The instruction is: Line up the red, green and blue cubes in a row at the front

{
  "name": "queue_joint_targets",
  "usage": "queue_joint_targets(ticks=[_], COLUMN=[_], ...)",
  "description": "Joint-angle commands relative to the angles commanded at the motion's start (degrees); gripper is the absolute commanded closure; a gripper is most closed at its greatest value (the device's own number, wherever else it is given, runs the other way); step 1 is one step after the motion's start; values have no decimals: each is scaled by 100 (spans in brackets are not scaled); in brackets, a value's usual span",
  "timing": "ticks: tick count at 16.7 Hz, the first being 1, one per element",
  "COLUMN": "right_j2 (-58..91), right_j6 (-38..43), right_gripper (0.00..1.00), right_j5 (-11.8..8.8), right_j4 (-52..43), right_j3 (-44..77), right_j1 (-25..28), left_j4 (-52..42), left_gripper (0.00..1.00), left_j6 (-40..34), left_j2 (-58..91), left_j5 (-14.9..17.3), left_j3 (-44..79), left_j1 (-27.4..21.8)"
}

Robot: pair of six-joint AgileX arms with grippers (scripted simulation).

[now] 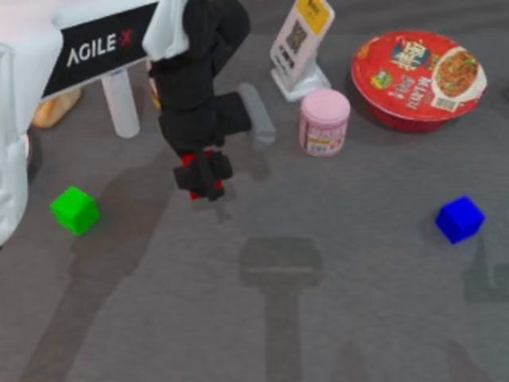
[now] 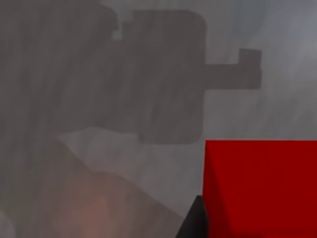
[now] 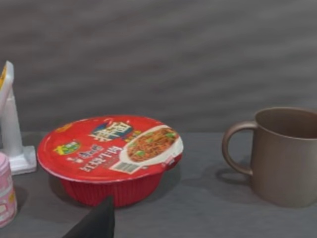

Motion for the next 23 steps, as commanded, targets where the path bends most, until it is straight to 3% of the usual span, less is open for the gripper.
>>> queue_joint_targets(ticks=[7,16,23], right_j2=[0,0,0], right_j6=[0,0,0], right_gripper=[0,0,0], right_j5=[0,0,0], right_j4=[0,0,0], right_j3=[0,0,0], right_j1=[0,0,0], left_j4=[133,673,744], left_gripper=[100,100,100], left_j6=[67,421,466], left_j2=[-382,-2633,-2833], left_j5=[-4,-6,-8], left_j3=[-426,-3377,-3610], left_j1=[-179,-1042,-1113])
